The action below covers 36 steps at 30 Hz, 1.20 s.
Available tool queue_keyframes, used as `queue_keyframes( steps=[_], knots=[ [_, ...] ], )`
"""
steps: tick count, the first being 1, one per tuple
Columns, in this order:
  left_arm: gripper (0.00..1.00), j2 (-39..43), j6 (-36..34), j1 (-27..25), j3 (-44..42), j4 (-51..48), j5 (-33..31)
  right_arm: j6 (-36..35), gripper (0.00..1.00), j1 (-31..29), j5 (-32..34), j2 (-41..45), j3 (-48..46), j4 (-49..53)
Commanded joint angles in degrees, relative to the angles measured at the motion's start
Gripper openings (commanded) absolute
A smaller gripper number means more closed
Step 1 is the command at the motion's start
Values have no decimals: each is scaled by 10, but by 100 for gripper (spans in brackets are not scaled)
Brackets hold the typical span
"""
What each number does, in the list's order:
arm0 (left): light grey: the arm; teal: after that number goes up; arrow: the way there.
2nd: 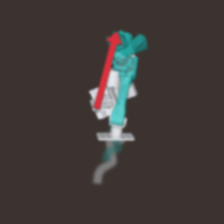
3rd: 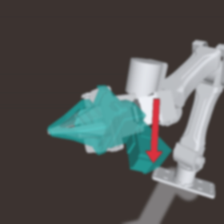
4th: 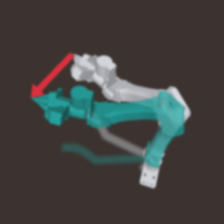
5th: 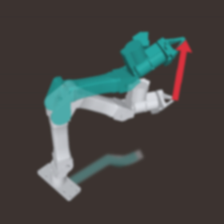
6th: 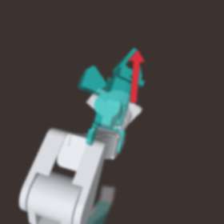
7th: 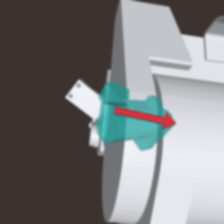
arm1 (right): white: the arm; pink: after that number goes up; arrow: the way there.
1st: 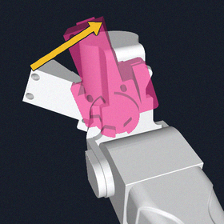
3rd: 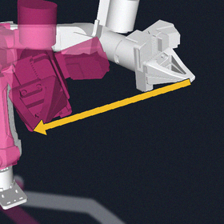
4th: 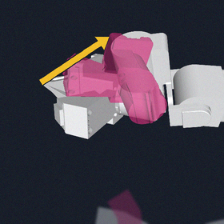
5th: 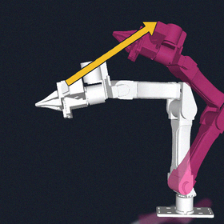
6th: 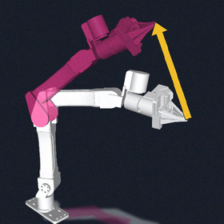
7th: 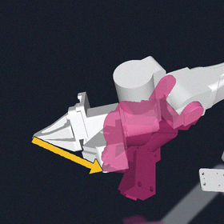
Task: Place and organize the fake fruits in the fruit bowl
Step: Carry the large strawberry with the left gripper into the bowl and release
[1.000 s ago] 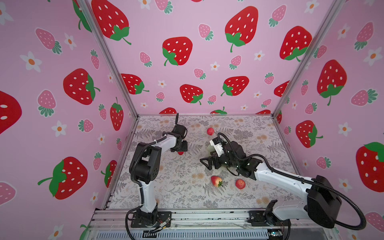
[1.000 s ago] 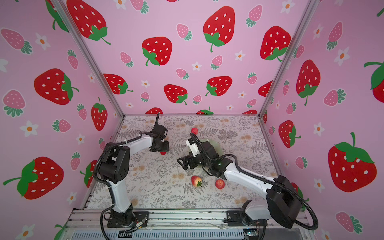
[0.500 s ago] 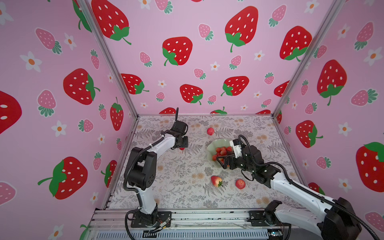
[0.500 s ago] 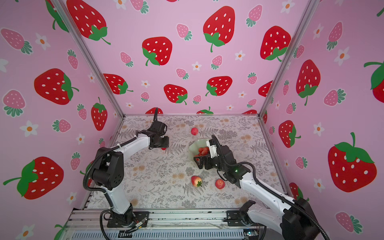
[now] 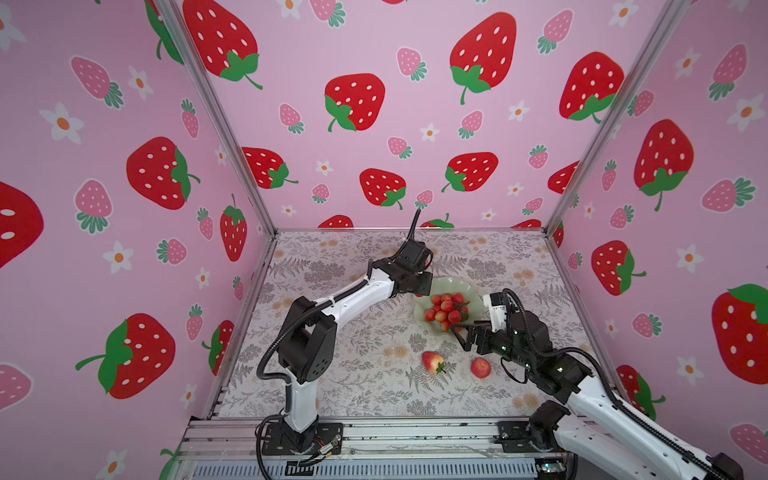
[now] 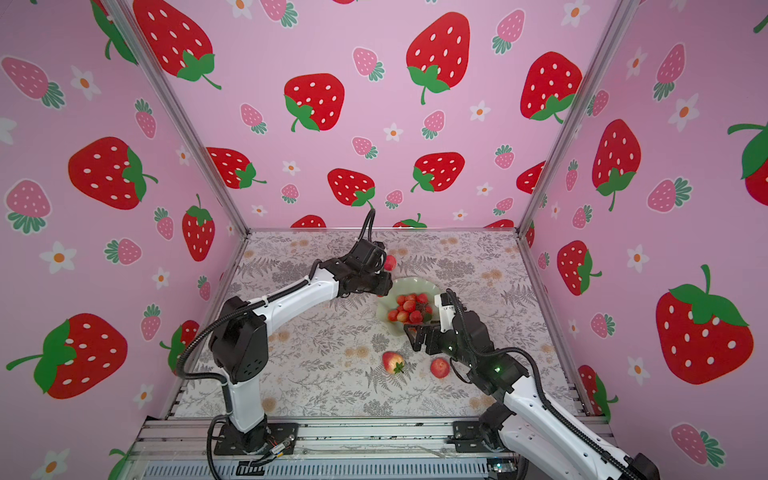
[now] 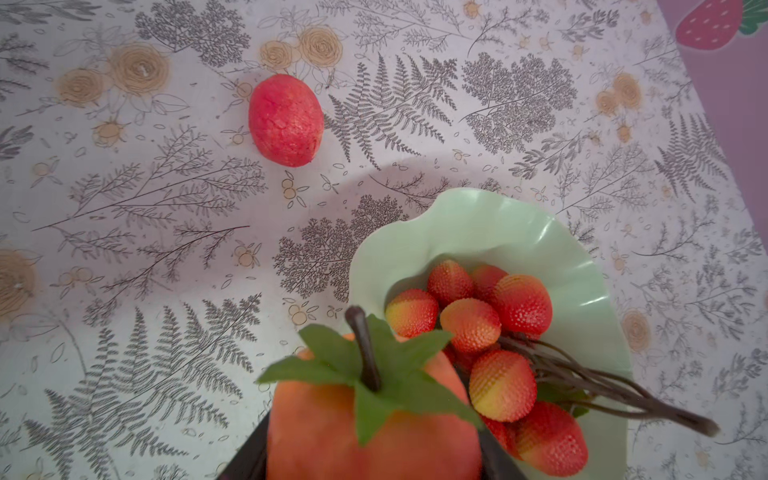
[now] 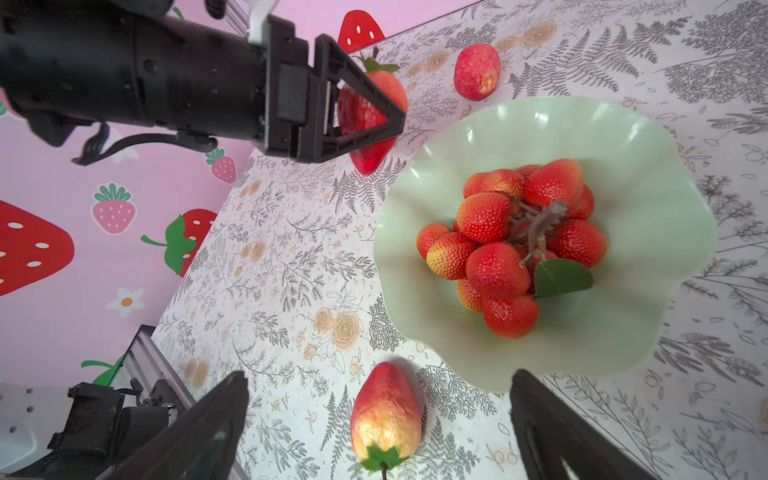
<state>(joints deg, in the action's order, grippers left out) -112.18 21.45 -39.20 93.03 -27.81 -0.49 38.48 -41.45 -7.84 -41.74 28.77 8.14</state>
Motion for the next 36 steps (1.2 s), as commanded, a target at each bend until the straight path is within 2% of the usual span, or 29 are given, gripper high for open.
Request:
queue_keyframes(
  steps=[1, 10, 18, 26, 32, 36],
  knots=[
    [50, -27, -4, -11, 39, -33, 1, 16, 99, 2, 16, 16, 15, 31],
    [51, -67, -13, -33, 54, -41, 0, 23, 99, 2, 21, 35, 6, 44],
    [59, -85, -21, -40, 66, -49, -6, 24, 99, 2, 25, 42, 10, 48],
    [61, -101, -23, -40, 74, -56, -4, 24, 99, 2, 24, 49, 4, 50],
    [68, -89, -26, -44, 68, -44, -14, 23, 99, 2, 27, 56, 3, 56],
    [69, -70, -31, -46, 61, -39, -25, 23, 99, 2, 27, 51, 4, 55]
  ],
)
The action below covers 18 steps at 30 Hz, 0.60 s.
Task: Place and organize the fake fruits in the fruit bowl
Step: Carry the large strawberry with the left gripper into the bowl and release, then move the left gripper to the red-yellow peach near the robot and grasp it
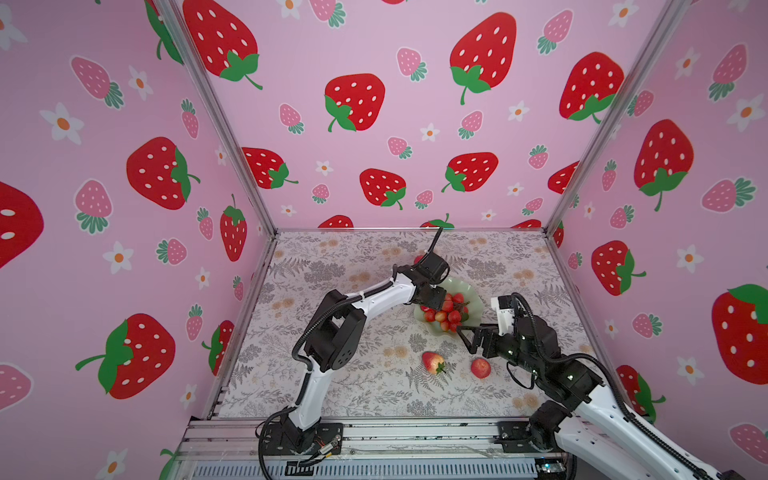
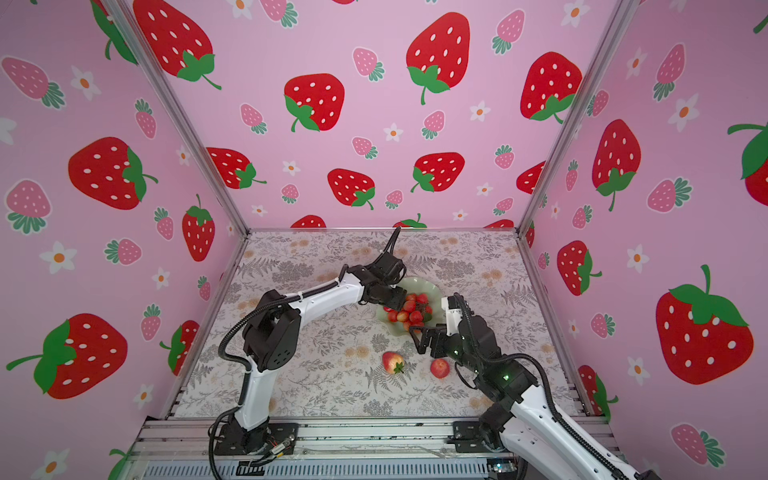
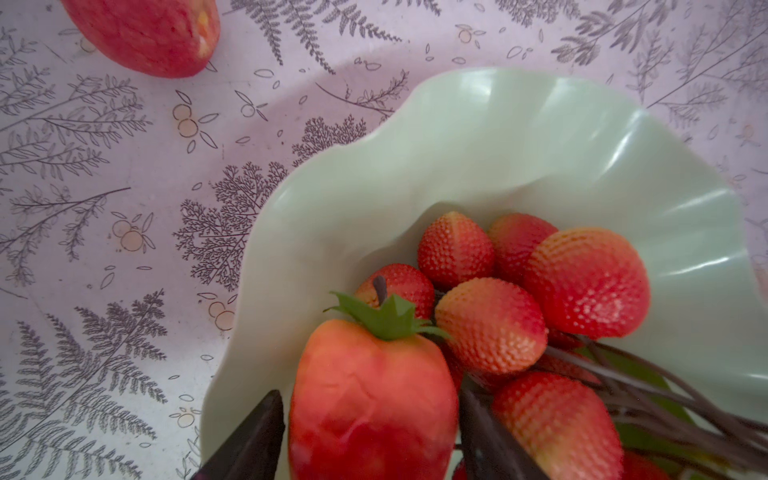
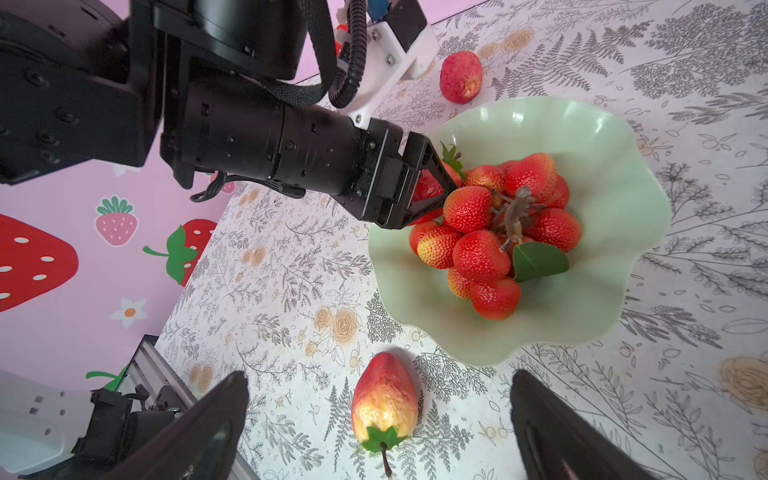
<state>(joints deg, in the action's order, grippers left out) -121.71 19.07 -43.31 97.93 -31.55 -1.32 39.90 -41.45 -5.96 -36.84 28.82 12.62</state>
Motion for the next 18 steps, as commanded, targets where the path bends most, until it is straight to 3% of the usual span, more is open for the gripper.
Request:
queue_keyframes(
  steps=[1, 8, 11, 15, 18],
  knots=[
    [69, 31, -7, -5, 11, -2, -20, 8, 99, 2, 8, 1, 4, 9],
    [69, 116, -40, -7, -34, -17, -29, 4, 99, 2, 9, 5, 5, 17],
    [69, 203, -97, -7, -141, 36, 32, 9, 99, 2, -9, 23, -21, 14],
    [69, 331, -183, -19, -340, 145, 135, 19, 99, 1, -86, 39, -91, -25],
    [69, 408, -254, -43, -450, 197, 151, 31, 99, 1, -113, 45, -124, -44]
  ],
)
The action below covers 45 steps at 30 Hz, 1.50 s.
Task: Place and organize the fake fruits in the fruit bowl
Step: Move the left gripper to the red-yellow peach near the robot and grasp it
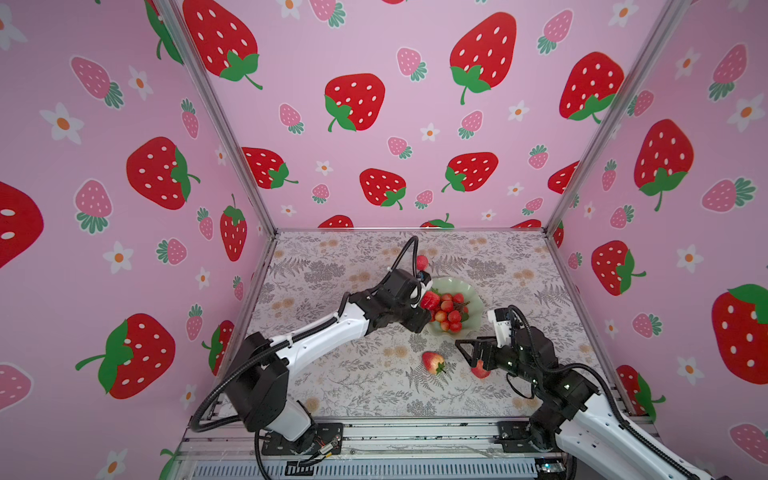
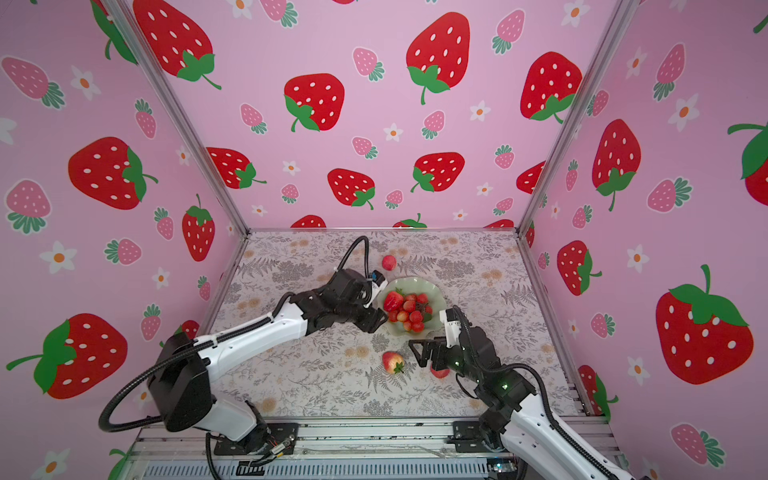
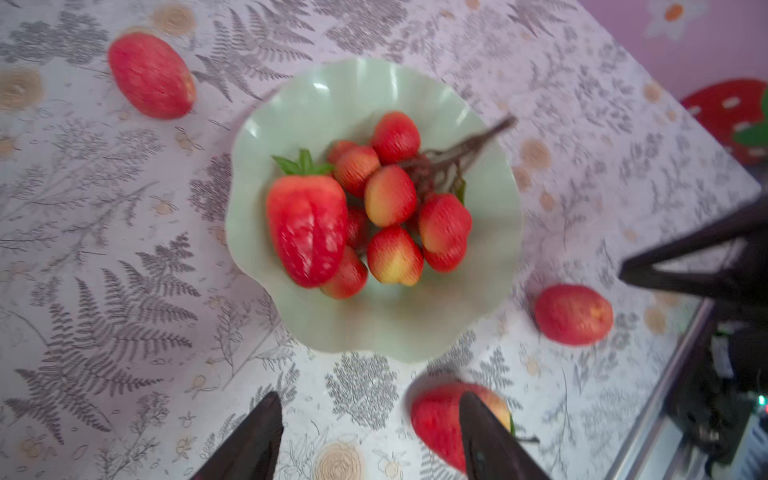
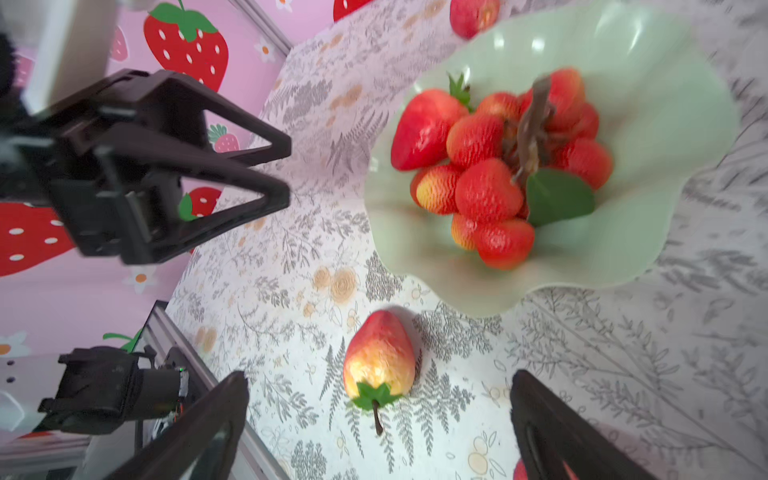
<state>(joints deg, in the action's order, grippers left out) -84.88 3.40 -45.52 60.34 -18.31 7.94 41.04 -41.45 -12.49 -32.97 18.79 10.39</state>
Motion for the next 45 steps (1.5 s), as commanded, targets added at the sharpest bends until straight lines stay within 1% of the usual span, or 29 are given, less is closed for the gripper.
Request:
queue_keyframes(
  steps=[1, 3, 5, 6, 9, 13, 18, 21, 24, 30, 37, 39, 43, 45],
  knots=[
    [69, 58, -127, -28, -100, 77, 63, 21, 99, 1, -50, 9, -29, -25],
    [69, 92, -216, -47, -162, 114, 82, 19, 99, 0, -49, 15, -30, -23],
    [69, 109, -300, -67, -207, 153, 77, 13, 99, 0, -43, 21, -24, -12],
    [69, 111, -324, -72, -216, 168, 68, 9, 99, 0, -40, 23, -19, -5],
    [69, 85, -351, -72, -198, 177, 59, -1, 99, 0, -34, 29, -12, 11],
    [69, 24, -400, -76, -160, 176, 84, -2, 99, 0, -33, 37, -15, 17],
    [69, -38, -474, -98, -130, 161, 86, 1, 99, 0, -24, 54, -13, 26],
    [69, -54, -480, -102, -121, 159, 91, 2, 99, 1, -21, 60, -10, 30],
    [70, -71, -484, -103, -112, 156, 82, 2, 99, 1, -21, 57, -10, 29],
    [73, -110, -481, -104, -109, 197, 51, 5, 99, 0, -19, 57, -9, 33],
    [74, -137, -473, -104, -110, 236, 53, 11, 99, 0, -4, 84, -11, 62],
    [71, -145, -470, -103, -109, 243, 54, 13, 99, 1, 1, 90, -12, 70],
    [62, -150, -471, -103, -109, 237, 56, 15, 99, 0, -1, 94, -10, 70],
    [61, -144, -468, -103, -118, 238, 55, 13, 99, 0, -2, 95, -6, 68]
  ],
)
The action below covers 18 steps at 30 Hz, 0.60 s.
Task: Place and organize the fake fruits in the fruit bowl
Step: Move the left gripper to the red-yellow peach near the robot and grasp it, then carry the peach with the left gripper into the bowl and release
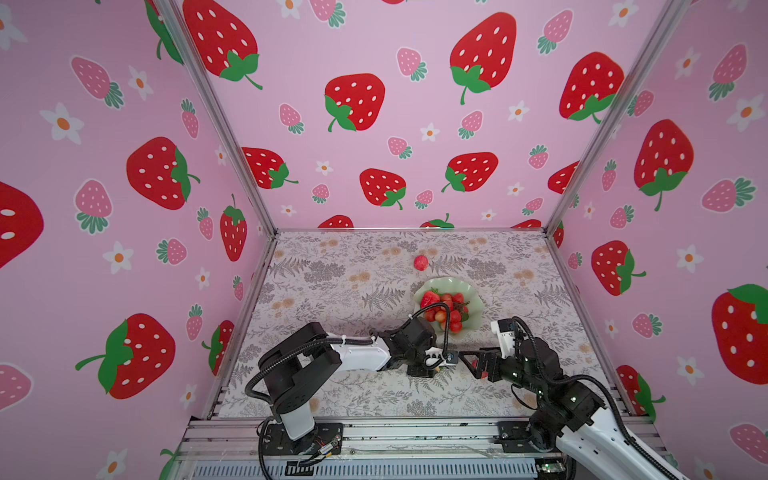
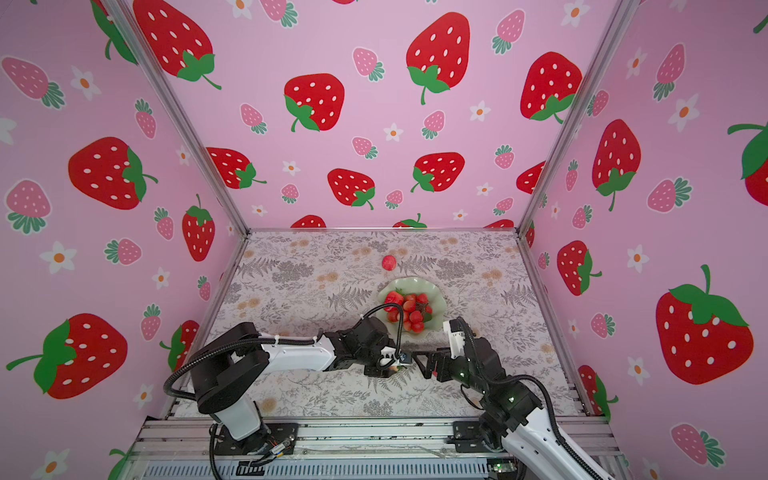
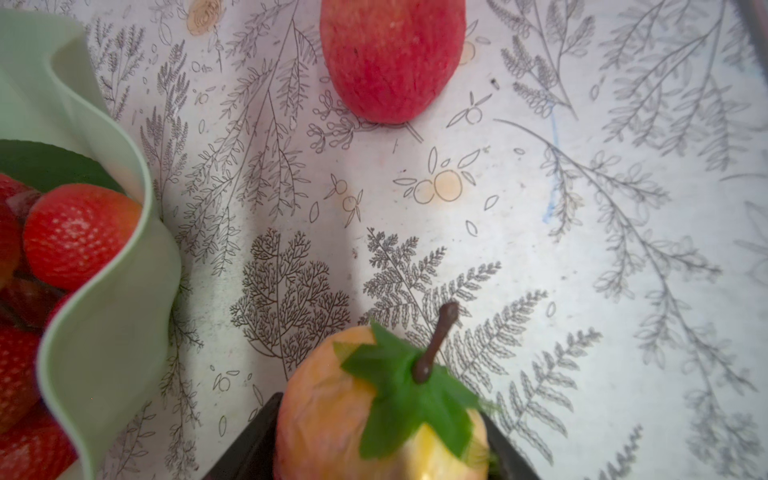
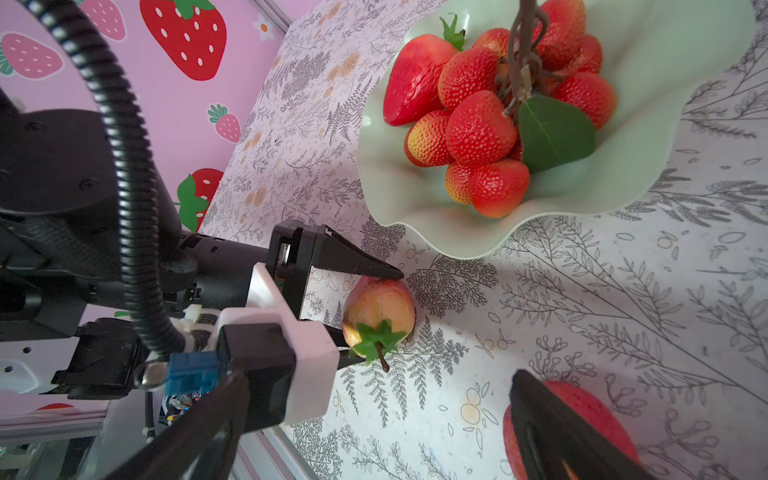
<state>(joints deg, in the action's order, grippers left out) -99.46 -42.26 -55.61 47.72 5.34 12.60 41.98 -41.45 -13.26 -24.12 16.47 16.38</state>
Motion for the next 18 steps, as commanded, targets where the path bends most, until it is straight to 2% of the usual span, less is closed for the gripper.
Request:
queue_keyframes(
  steps=[1, 6, 13, 18],
  knots=[
    [59, 5, -10, -1, 4, 3, 10, 2, 99, 0, 7, 6, 18, 6],
    [53, 42, 20, 7, -10, 5, 28, 0, 99, 1, 8, 4, 21, -7],
    [52, 136, 80, 30, -9, -21, 34, -22, 99, 1, -3, -8, 33, -43],
    [51, 124, 159, 67, 71, -38, -18, -45, 99, 5, 2, -34, 65, -69]
  ],
)
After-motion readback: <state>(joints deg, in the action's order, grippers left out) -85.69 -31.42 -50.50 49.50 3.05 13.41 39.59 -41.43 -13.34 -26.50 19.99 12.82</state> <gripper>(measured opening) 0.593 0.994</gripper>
